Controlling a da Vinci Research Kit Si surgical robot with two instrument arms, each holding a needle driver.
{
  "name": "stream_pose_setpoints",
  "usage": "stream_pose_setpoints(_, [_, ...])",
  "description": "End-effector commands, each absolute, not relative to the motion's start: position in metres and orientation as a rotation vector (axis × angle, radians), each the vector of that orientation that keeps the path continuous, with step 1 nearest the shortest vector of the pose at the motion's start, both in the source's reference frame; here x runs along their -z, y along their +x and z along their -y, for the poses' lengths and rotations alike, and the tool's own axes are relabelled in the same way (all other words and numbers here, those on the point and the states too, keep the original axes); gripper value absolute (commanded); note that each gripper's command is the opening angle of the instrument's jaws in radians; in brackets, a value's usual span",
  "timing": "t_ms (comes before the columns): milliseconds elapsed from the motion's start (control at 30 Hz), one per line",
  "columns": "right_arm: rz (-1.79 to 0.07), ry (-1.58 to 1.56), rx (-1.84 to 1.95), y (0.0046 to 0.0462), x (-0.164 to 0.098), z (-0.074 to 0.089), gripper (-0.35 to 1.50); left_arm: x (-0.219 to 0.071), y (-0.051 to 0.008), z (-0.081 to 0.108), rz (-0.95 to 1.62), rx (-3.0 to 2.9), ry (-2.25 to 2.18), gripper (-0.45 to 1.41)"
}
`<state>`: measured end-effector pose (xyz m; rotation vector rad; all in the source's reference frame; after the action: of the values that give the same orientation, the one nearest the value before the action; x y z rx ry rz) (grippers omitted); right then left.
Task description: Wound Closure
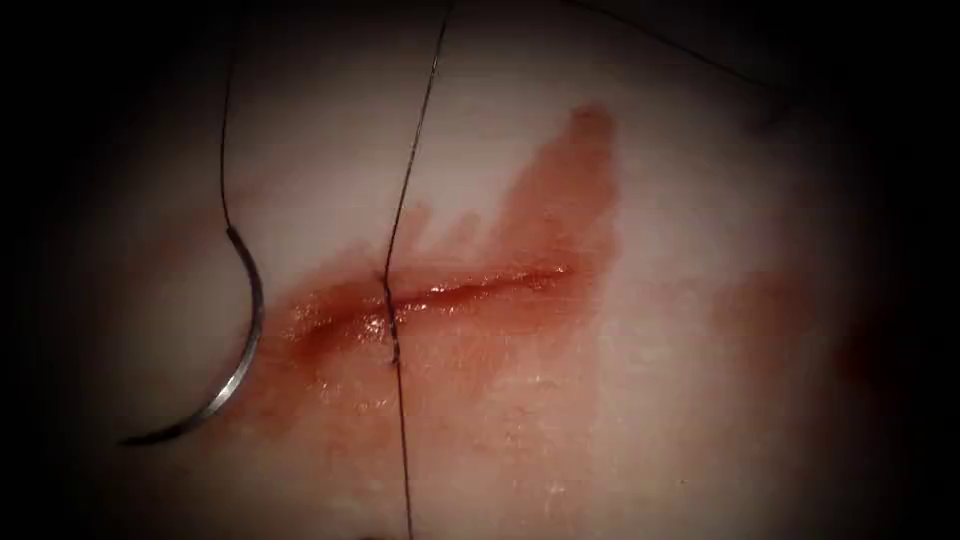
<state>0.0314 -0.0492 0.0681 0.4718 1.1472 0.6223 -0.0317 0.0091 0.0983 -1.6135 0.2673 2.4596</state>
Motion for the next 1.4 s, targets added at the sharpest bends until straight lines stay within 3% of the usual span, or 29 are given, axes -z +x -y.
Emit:
stream_pose_setpoints(33, [-1.164, 0.476, -0.619, 0.0322, -0.069, 0.05, -0.28, -0.098, -0.0321, -0.009, -0.263, -2.458, -1.625, -0.45])
stream_pose_setpoints(100, [-1.172, 0.48, -0.624, 0.0324, -0.069, 0.05, 0.54, -0.098, -0.032, -0.008, -0.246, -2.463, -1.642, -0.45])
stream_pose_setpoints(133, [-1.176, 0.484, -0.623, 0.0323, -0.069, 0.05, 0.86, -0.097, -0.032, -0.008, -0.24, -2.459, -1.651, -0.45])
stream_pose_setpoints(200, [-1.179, 0.479, -0.633, 0.0321, -0.068, 0.05, 1.16, -0.096, -0.0319, -0.006, -0.217, -2.418, -1.685, -0.45])
stream_pose_setpoints(533, [-1.184, 0.5, -0.655, 0.0294, -0.064, 0.047, 1.2, -0.088, -0.0303, -0.002, -0.164, -2.196, -1.839, -0.45])
stream_pose_setpoints(867, [-1.183, 0.513, -0.681, 0.0303, -0.062, 0.041, 1.15, -0.082, -0.0284, 0.004, -0.119, -2.088, -1.813, -0.45])
stream_pose_setpoints(1033, [-1.183, 0.538, -0.678, 0.0328, -0.064, 0.038, 1.15, -0.08, -0.0273, 0.008, -0.107, -2.017, -1.786, -0.45])
stream_pose_setpoints(1233, [-1.185, 0.578, -0.629, 0.0379, -0.067, 0.036, 0.96, -0.078, -0.0268, 0.01, -0.118, -1.997, -1.744, -0.45])
stream_pose_setpoints(1400, [-1.185, 0.589, -0.593, 0.0409, -0.069, 0.035, 0.91, -0.078, -0.0266, 0.011, -0.12, -1.989, -1.726, -0.45])
